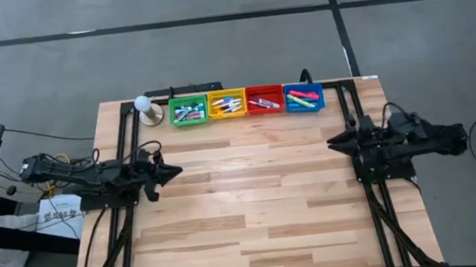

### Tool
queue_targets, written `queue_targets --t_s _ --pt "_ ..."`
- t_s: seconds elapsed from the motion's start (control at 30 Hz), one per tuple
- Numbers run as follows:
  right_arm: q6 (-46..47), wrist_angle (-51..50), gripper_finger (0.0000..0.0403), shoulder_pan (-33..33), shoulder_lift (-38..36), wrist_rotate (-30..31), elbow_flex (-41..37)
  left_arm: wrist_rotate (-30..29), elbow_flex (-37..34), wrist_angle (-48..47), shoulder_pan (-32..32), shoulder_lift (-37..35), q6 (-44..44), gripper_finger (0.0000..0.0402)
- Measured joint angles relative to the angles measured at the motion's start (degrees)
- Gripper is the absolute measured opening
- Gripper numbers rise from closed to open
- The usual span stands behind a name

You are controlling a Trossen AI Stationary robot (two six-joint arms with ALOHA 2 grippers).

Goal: Pick & Place Markers
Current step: Return to Home Position

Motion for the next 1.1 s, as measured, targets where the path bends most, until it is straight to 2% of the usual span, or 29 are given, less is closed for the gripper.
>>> queue_targets --t_s 0.13,0.23,0.47,0.6,0.73,0.97,1.1 --pt "5.9 9.1 0.0074 1.2 1.2 0.4 -4.4 -1.8 0.1 -0.1 -0.2 0.4 1.0 0.0009" --pt "8.6 11.8 0.0074 2.2 1.3 0.1 -9.3 -1.9 0.1 0.0 -0.2 0.4 0.8 0.0009" --pt "3.4 20.9 0.0074 6.1 0.0 0.1 -17.4 -6.5 0.1 0.5 -0.2 0.6 -2.9 0.0007" --pt "1.9 20.5 0.0074 7.7 0.0 0.1 -19.9 -6.9 0.1 0.9 -0.2 0.6 -3.1 0.0009" --pt "1.9 22.3 0.0074 8.8 0.1 0.1 -20.6 -4.8 0.1 2.2 -0.2 0.6 -3.3 0.0010" --pt "10.7 22.3 0.0074 9.4 0.1 0.1 -20.6 -4.0 0.1 2.4 -0.2 0.9 -3.0 0.0011" --pt "11.2 22.3 0.0074 9.4 0.1 0.1 -20.6 -4.0 0.1 2.5 -0.2 0.9 -2.9 0.0012"
